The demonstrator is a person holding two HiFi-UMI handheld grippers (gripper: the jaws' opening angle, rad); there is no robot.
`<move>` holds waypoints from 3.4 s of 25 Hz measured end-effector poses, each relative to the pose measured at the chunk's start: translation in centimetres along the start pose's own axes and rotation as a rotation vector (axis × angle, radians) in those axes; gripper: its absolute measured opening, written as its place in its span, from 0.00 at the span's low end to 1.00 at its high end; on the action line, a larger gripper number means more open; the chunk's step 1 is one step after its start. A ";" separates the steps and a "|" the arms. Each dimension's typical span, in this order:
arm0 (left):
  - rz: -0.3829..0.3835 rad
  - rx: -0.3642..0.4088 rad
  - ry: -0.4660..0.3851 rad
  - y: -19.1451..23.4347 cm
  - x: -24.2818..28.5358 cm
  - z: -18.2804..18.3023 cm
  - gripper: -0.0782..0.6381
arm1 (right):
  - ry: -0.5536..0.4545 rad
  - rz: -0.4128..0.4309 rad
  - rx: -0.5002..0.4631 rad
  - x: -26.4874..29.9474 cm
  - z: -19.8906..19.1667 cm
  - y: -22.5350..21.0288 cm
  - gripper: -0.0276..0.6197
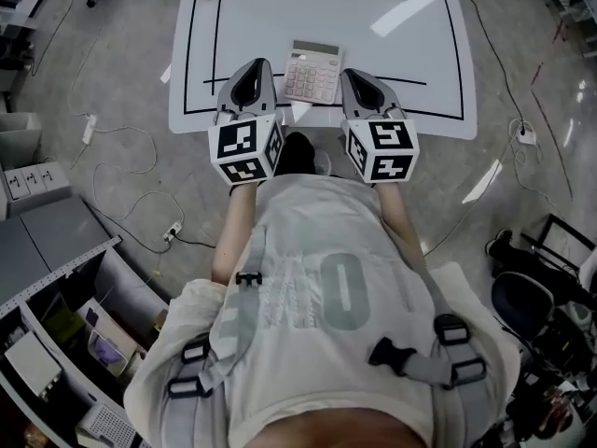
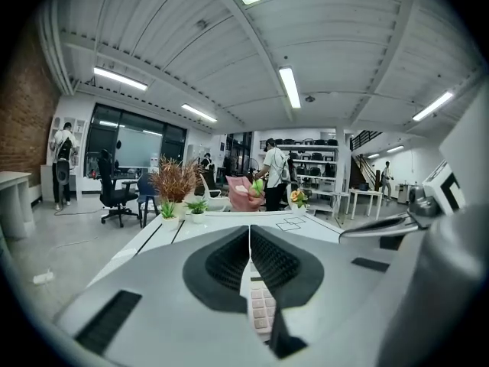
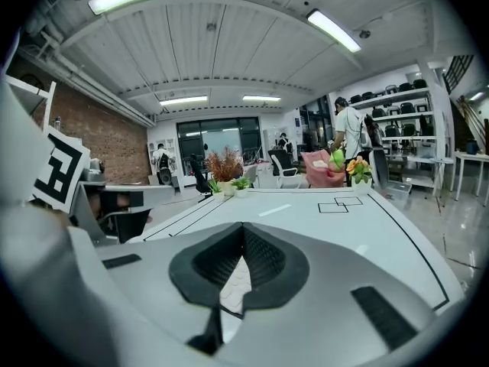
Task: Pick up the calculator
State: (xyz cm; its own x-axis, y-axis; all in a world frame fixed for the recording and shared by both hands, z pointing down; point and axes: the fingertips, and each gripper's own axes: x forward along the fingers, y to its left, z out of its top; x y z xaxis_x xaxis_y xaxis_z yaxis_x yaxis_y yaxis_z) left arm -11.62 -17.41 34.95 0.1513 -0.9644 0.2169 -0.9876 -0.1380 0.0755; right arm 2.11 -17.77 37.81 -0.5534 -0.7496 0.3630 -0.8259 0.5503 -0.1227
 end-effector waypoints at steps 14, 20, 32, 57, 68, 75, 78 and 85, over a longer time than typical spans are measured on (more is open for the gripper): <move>-0.095 -0.079 0.005 1.5 5.8 -0.8 0.14 | 0.008 -0.054 0.015 4.4 0.9 -2.7 0.05; -0.095 -0.009 0.046 1.4 6.2 -2.0 0.14 | 0.019 -0.061 0.021 4.2 0.3 -2.7 0.05; -0.133 0.058 -0.049 1.0 5.0 1.8 0.37 | -0.014 -0.044 0.012 3.3 1.3 -2.2 0.05; -0.213 -0.068 -0.050 -0.3 5.4 1.9 0.66 | -0.032 -0.003 0.025 2.2 1.0 -2.0 0.05; -0.506 -0.185 0.305 -1.0 11.3 -2.9 0.66 | 0.015 0.026 0.103 4.9 0.7 -1.7 0.05; -0.729 -0.126 0.586 -1.6 13.4 -7.6 0.65 | 0.079 0.027 0.170 8.1 -0.2 -2.9 0.05; -0.852 -0.083 0.689 -2.6 13.6 -9.0 0.65 | 0.113 0.055 0.171 9.0 -0.7 -2.8 0.05; -0.986 0.007 0.840 -3.3 15.2 -11.8 0.65 | 0.183 0.075 0.203 10.5 -2.1 -3.1 0.05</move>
State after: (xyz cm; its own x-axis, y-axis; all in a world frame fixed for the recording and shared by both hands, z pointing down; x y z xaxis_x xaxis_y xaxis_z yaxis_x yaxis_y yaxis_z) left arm -5.59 -28.99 49.45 0.7891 -0.0206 0.6139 -0.4447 -0.7085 0.5479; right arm -0.90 -26.62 43.99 -0.6007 -0.6203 0.5044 -0.7981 0.5030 -0.3319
